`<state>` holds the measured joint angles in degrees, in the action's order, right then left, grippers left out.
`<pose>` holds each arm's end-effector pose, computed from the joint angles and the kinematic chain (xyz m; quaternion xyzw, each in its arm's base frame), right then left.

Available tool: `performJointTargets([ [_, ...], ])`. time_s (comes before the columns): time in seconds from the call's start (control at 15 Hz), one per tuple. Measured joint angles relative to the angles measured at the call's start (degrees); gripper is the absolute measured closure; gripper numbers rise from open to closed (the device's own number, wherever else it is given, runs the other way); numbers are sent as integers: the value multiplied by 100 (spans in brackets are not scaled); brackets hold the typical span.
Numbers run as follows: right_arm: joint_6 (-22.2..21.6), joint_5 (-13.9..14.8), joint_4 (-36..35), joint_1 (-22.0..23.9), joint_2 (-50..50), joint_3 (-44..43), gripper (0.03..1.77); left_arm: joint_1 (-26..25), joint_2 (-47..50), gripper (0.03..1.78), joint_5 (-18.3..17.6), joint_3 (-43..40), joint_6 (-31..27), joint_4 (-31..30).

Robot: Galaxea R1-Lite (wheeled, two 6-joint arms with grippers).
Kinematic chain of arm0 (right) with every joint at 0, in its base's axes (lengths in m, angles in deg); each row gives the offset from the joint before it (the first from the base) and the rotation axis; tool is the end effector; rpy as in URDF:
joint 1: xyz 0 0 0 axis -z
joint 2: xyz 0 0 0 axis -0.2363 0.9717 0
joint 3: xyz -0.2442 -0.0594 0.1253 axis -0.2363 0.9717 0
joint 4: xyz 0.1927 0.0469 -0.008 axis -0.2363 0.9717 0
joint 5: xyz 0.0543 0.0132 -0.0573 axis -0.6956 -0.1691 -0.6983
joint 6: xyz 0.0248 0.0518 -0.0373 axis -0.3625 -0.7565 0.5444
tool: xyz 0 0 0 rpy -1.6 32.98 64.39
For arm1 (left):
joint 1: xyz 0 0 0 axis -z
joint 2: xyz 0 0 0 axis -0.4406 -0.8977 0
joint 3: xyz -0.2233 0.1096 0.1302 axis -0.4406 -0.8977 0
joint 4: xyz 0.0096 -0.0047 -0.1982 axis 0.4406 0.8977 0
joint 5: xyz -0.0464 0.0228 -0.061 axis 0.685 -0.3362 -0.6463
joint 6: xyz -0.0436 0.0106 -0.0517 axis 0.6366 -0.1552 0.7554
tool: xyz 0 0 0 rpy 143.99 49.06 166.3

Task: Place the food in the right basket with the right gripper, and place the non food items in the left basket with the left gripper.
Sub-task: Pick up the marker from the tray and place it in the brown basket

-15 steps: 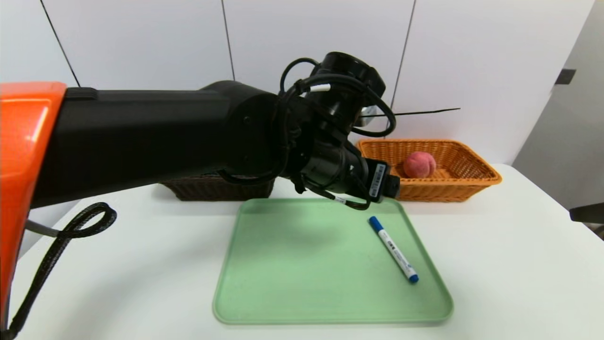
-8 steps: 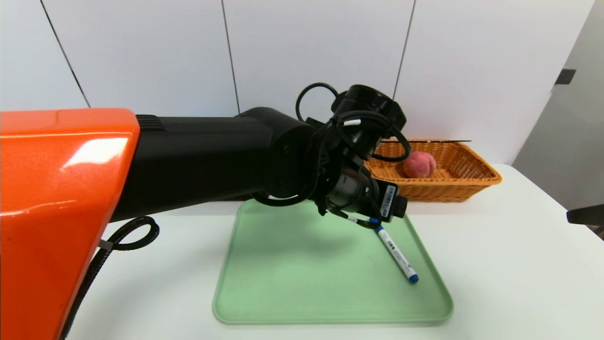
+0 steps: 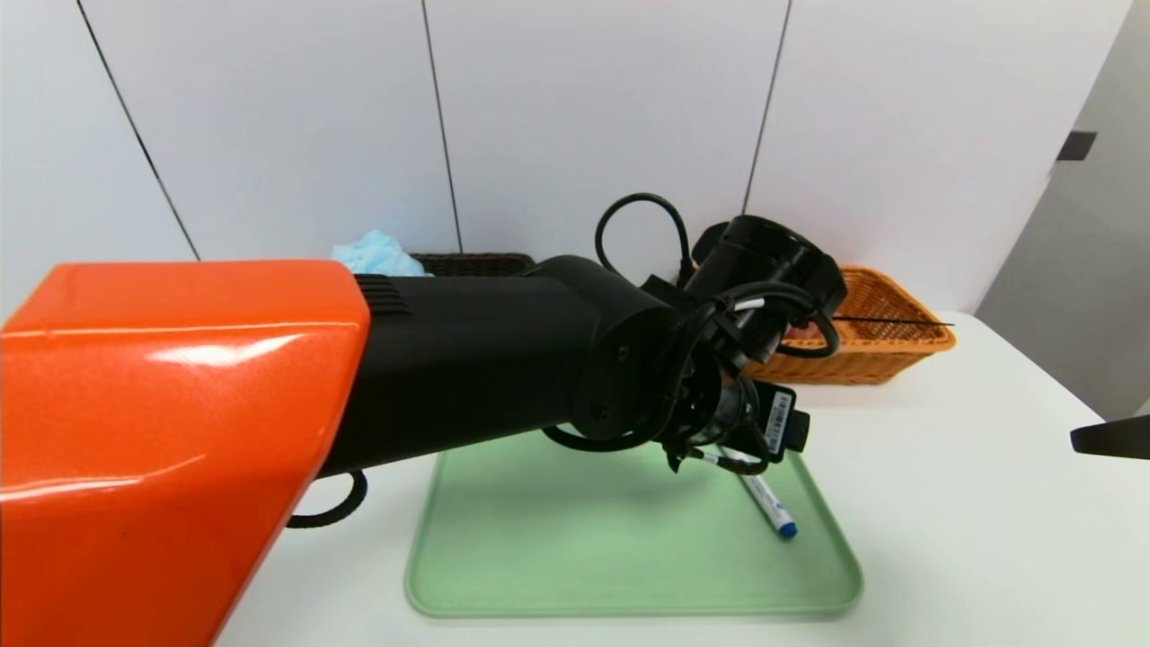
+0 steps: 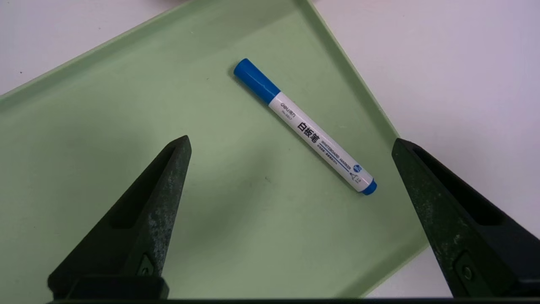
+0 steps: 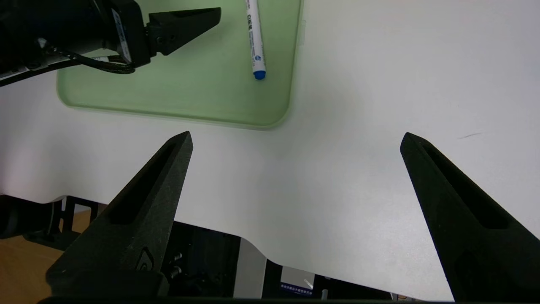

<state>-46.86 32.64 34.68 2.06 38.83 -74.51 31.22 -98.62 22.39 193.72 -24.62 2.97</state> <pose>0.1486 0.0401 0.2603 0.0798 0.3940 0.1170 0.9081 0.2718 -0.3930 0.1643 0.0289 0.3234 -0.2934 0.8992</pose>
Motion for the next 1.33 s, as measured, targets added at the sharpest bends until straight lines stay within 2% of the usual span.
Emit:
performJointTargets([
  [0.2, 9, 0, 2, 1, -12, 46, 11, 105, -187, 12, 460, 4, 9, -240],
  [0.33, 9, -2, 2, 0, -17, 89, 11, 144, -344, 12, 623, 6, 6, -510],
  [1.33, 15, -2, -6, -2, -37, 325, 10, 232, -1000, 12, 630, 11, 221, -646],
])
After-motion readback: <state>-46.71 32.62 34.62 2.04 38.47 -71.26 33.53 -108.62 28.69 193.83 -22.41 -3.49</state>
